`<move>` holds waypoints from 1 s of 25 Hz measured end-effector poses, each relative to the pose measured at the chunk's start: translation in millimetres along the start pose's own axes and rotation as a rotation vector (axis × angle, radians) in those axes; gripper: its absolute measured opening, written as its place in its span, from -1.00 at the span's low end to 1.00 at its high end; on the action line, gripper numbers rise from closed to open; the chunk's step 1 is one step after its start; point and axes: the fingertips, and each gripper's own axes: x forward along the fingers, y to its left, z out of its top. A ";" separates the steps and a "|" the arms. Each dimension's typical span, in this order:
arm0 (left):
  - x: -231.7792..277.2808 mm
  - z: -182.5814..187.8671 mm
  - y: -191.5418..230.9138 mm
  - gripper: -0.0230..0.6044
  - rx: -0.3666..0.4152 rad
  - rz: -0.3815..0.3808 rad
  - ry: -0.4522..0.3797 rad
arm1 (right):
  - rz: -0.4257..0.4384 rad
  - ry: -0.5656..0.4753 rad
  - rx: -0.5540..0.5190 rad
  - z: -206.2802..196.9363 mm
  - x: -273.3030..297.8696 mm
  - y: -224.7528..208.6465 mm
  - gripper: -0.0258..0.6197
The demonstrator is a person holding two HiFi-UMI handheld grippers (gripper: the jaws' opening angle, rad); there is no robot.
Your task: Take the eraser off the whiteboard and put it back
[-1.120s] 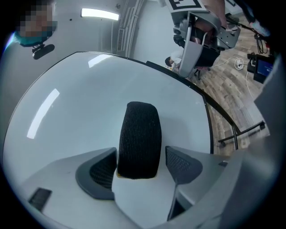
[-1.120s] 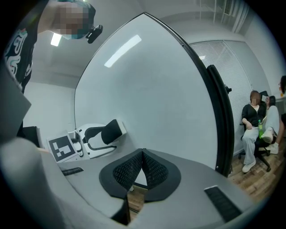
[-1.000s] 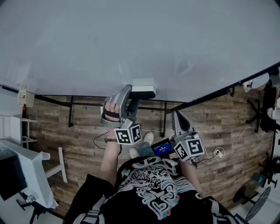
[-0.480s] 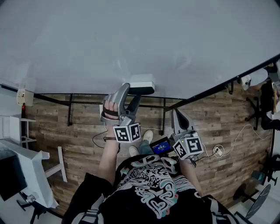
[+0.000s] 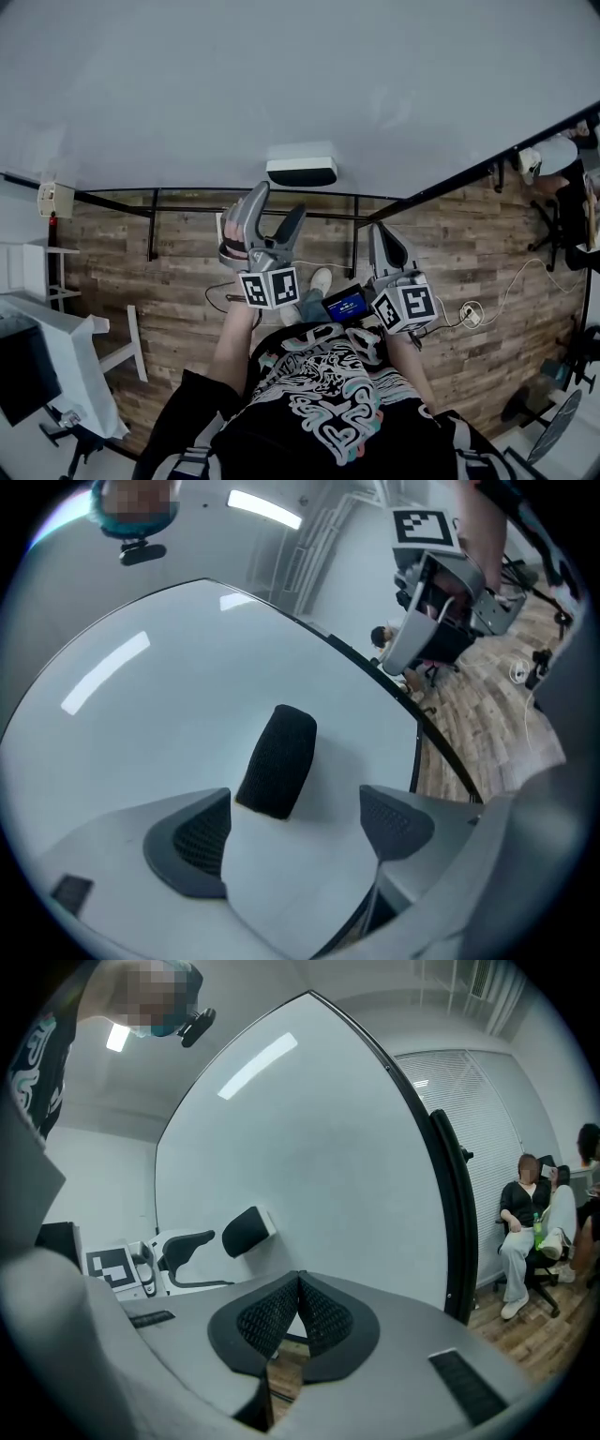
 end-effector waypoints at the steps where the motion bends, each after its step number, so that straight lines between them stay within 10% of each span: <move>1: -4.7 -0.5 -0.6 0.41 -0.038 0.000 -0.001 | 0.000 -0.002 0.002 0.3 0.0 2.1 -0.84; 9: -48.5 -8.4 12.3 0.04 -0.275 0.053 0.004 | 0.028 -0.020 -0.005 1.6 -7.1 28.9 -0.84; 11: -62.1 -9.9 18.1 -0.22 -0.333 0.067 -0.007 | 0.032 -0.025 -0.008 0.8 -12.9 37.4 -0.84; 13: -77.0 -10.8 21.1 -0.89 -0.451 0.047 -0.031 | 0.033 -0.032 -0.010 0.6 -19.3 46.7 -0.84; 17: -108.3 -20.5 18.5 -0.89 -0.760 -0.045 -0.033 | 0.029 -0.045 -0.016 -1.8 -38.7 67.2 -0.84; 25: -161.1 -19.8 7.6 -0.89 -0.884 -0.083 -0.041 | 0.028 -0.054 -0.041 -3.8 -77.9 103.2 -0.84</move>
